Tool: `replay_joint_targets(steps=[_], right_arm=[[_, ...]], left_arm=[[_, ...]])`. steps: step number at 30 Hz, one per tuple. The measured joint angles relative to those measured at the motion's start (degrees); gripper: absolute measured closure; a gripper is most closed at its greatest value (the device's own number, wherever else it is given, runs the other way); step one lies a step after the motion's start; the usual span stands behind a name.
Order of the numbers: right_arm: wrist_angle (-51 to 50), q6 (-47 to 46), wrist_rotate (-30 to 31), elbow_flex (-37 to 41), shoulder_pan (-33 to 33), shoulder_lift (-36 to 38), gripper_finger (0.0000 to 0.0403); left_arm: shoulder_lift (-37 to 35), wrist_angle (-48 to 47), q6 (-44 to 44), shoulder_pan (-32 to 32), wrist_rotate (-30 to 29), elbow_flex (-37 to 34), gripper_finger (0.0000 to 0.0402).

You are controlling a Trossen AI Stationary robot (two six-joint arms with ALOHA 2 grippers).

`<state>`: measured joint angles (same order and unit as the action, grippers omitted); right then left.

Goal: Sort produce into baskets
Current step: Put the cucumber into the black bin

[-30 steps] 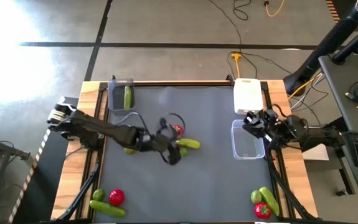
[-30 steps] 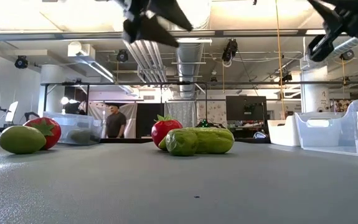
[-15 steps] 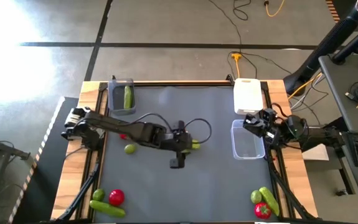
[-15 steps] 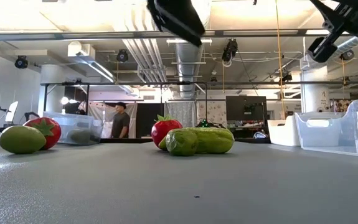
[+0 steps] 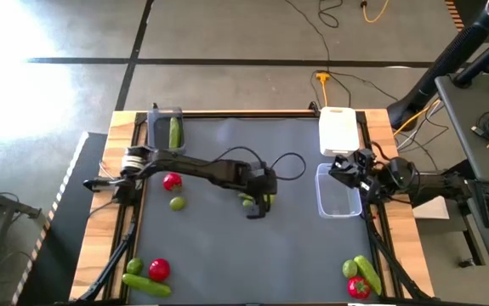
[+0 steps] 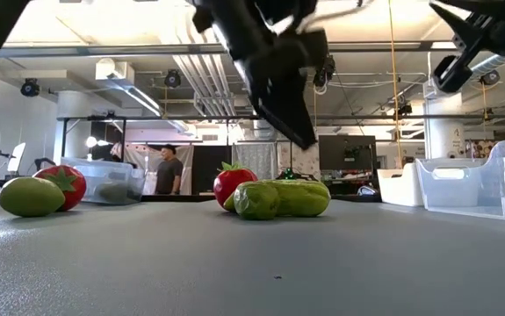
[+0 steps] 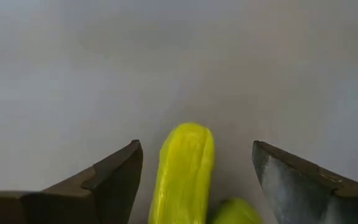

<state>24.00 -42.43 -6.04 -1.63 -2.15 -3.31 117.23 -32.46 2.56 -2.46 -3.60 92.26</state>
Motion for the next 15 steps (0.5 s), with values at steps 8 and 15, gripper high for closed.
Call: replay_joint_targets(steps=[8, 15], right_arm=[[-5.12, 1.13, 4.95, 0.0, -0.01, -0.25, 0.0381], [-6.19, 3.2, 6.72, 0.02, -0.02, -0.5, 0.0381]], left_arm=[[7.39, -6.59, 0.36, 0.87, 2.73, 4.94, 0.0084], [12.71, -10.16, 0.08, 2.03, 2.8, 10.16, 0.009]])
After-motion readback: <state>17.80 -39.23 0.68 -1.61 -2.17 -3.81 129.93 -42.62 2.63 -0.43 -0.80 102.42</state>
